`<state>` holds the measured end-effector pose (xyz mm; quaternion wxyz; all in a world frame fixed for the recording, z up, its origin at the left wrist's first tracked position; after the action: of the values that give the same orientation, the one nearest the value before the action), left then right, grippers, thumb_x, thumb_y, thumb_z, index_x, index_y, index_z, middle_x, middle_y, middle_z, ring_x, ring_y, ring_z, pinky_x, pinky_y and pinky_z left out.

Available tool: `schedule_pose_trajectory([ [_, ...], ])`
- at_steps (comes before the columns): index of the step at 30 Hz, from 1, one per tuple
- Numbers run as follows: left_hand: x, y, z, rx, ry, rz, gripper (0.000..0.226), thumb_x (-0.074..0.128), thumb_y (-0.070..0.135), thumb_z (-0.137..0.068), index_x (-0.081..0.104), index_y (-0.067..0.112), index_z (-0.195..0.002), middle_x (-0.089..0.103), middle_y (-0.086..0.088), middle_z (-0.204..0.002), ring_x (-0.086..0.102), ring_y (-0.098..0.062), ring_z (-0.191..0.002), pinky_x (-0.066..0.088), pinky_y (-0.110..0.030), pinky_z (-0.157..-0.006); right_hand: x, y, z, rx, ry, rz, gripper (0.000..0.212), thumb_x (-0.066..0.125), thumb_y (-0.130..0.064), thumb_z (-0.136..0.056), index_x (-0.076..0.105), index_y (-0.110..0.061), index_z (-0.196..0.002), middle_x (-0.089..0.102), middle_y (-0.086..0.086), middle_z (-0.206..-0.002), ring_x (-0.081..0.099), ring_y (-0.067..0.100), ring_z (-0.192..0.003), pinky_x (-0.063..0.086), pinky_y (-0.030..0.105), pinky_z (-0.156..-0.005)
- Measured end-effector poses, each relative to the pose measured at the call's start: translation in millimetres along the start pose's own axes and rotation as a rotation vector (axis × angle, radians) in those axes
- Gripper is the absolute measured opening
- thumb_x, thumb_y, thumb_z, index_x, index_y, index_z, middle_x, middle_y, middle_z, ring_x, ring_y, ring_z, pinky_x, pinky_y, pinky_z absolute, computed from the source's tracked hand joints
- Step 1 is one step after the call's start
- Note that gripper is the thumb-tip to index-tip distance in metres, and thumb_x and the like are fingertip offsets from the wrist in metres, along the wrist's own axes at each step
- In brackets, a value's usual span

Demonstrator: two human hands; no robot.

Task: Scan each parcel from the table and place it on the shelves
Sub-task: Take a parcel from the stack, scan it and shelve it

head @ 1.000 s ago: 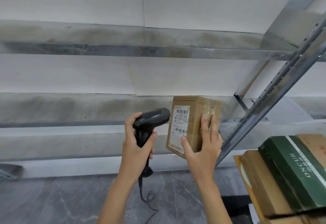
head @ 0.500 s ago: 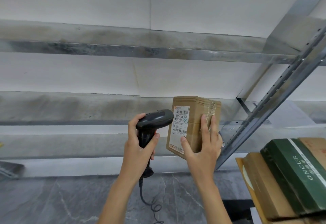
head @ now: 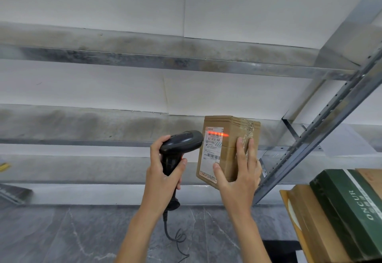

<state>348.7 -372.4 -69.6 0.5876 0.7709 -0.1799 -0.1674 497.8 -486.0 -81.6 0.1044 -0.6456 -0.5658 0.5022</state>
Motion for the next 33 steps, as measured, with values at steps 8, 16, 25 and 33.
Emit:
schedule_pose_trajectory([
  [8, -2.0, -3.4, 0.9, -0.019, 0.037, -0.002, 0.065, 0.068, 0.007, -0.094, 0.041, 0.056, -0.127, 0.065, -0.009, -0.095, 0.056, -0.013, -0.051, 0.051, -0.022, -0.053, 1.2, 2.1, -2.6, 0.012, -0.015, -0.017, 0.087, 0.067, -0.041, -0.079, 0.025, -0.036, -0.155, 0.017, -0.007, -0.167, 0.028, 0.034, -0.142, 0.023, 0.053, -0.110],
  [16, 0.5, -5.8, 2.7, -0.019, 0.065, 0.002, 0.067, 0.068, 0.007, -0.094, 0.040, 0.058, -0.127, 0.064, -0.011, -0.102, 0.058, -0.015, -0.054, 0.052, -0.024, -0.053, -2.1, 3.4, -7.8, 0.030, -0.041, -0.053, 0.087, 0.067, -0.041, -0.078, 0.025, -0.039, -0.155, 0.015, -0.010, -0.168, 0.027, 0.026, -0.142, 0.023, 0.053, -0.112],
  [25, -17.8, -11.8, 7.1, -0.039, 0.245, -0.036, 0.066, 0.069, 0.007, -0.094, 0.041, 0.054, -0.131, 0.064, -0.007, -0.108, 0.059, -0.016, -0.056, 0.054, -0.025, -0.054, 6.5, 0.6, -18.2, 0.020, -0.180, -0.216, 0.087, 0.068, -0.040, -0.078, 0.026, -0.045, -0.153, 0.013, -0.017, -0.167, 0.022, 0.015, -0.145, 0.019, 0.040, -0.114],
  [33, -91.8, 15.4, 16.7, -0.002, 0.555, -0.128, 0.063, 0.066, 0.003, -0.095, 0.042, 0.050, -0.129, 0.066, 0.008, -0.104, 0.062, -0.019, -0.057, 0.054, -0.028, -0.054, 59.8, -64.1, -28.1, -0.083, -0.489, -0.522, 0.088, 0.071, -0.038, -0.081, 0.019, -0.055, -0.150, 0.011, -0.016, -0.167, 0.019, 0.006, -0.147, 0.026, 0.056, -0.121],
])
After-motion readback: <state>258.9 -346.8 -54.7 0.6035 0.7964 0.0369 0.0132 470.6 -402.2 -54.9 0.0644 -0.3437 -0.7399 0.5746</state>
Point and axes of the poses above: each hand's wrist, its own z-axis away from the middle knuckle, its own x-axis out of the palm, y = z × x, the point moved 3 cm from there along -z, towards the middle knuckle
